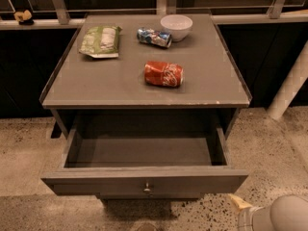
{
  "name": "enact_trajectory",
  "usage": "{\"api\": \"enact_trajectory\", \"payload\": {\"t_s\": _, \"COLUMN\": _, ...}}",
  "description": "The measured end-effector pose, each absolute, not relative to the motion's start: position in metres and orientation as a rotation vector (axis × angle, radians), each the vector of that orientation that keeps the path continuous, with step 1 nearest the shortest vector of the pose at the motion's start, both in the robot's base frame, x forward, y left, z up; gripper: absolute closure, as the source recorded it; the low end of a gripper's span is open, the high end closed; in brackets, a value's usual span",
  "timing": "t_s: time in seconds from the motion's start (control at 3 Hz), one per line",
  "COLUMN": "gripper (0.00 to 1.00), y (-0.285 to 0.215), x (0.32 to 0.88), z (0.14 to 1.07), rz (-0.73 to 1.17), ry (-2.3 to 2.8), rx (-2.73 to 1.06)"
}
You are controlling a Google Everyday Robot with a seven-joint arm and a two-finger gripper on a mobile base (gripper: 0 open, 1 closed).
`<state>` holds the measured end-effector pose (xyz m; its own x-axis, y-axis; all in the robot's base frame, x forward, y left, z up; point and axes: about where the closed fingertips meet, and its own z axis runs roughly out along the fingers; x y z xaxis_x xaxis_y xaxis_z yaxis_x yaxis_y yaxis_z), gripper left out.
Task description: Close top drawer
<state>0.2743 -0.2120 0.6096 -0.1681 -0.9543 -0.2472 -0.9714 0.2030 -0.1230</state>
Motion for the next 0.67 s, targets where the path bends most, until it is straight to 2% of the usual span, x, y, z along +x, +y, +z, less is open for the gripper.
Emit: {"api": "enact_trajectory", "payload": {"t_s": 0.67, "gripper": 0.00, "y": -0.212, "x": 0.346, "z": 0.592, "rz": 0.052, "ry": 2.169, "rx": -1.768}}
